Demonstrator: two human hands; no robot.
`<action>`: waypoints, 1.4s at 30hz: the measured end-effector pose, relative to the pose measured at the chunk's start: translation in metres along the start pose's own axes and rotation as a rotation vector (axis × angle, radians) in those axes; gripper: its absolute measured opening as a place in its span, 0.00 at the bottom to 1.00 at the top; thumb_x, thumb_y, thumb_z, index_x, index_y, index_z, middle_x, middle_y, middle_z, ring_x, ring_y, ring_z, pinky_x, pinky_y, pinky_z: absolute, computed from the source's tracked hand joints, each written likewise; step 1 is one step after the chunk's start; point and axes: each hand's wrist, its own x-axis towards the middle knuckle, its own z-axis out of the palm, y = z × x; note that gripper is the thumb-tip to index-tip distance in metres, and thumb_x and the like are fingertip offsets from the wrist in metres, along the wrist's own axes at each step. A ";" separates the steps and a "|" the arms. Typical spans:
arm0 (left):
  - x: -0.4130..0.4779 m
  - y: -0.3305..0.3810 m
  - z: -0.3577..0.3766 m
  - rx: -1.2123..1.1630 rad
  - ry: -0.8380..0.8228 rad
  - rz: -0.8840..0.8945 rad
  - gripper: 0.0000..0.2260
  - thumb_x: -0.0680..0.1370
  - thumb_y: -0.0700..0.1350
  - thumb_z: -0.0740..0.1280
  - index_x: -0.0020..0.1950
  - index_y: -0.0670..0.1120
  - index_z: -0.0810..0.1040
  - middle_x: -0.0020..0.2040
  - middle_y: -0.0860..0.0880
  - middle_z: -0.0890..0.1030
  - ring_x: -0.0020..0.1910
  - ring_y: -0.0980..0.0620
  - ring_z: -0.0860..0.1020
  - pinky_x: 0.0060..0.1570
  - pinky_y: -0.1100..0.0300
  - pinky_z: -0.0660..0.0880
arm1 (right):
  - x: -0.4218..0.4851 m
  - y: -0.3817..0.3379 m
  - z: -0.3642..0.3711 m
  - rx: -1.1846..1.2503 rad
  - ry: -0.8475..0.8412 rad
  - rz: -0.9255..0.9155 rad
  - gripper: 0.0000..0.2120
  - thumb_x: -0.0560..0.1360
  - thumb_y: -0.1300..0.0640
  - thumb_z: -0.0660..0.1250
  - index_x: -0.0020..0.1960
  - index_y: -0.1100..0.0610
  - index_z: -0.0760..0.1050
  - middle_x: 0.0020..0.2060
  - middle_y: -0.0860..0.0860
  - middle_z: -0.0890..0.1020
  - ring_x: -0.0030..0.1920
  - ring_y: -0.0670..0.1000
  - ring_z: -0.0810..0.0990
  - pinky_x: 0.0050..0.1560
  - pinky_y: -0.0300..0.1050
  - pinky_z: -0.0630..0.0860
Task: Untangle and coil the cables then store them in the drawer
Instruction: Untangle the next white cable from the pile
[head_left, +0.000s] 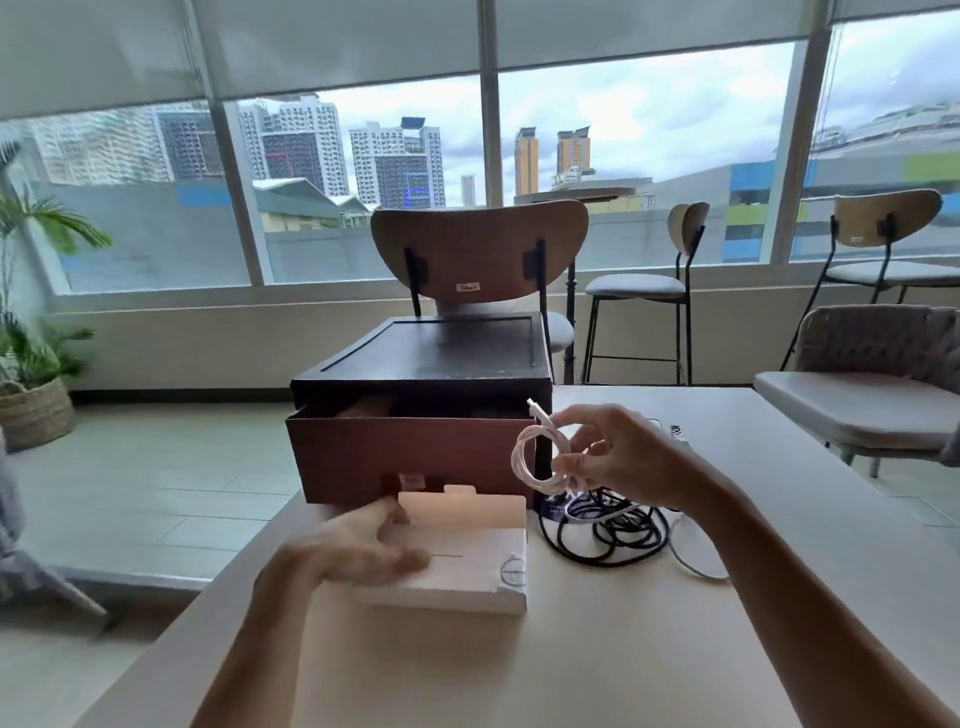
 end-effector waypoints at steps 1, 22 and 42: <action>-0.002 -0.003 0.003 -0.034 0.010 0.023 0.23 0.71 0.63 0.73 0.60 0.56 0.70 0.60 0.53 0.74 0.57 0.54 0.75 0.62 0.56 0.74 | -0.002 0.000 0.002 0.025 0.041 0.005 0.17 0.74 0.64 0.73 0.63 0.57 0.77 0.40 0.54 0.86 0.38 0.55 0.86 0.44 0.54 0.84; 0.017 0.034 0.073 -0.274 0.322 0.579 0.17 0.71 0.46 0.78 0.54 0.48 0.76 0.53 0.54 0.71 0.54 0.51 0.75 0.53 0.49 0.79 | -0.057 0.029 0.024 0.189 0.477 0.071 0.10 0.75 0.61 0.73 0.54 0.56 0.75 0.41 0.54 0.86 0.35 0.49 0.84 0.37 0.50 0.79; 0.008 0.027 0.069 -0.465 0.327 0.630 0.43 0.69 0.50 0.80 0.74 0.65 0.57 0.57 0.55 0.75 0.55 0.63 0.77 0.51 0.67 0.78 | -0.054 0.025 0.038 -0.389 0.288 -0.138 0.02 0.74 0.56 0.74 0.44 0.49 0.83 0.34 0.44 0.82 0.33 0.39 0.77 0.36 0.38 0.75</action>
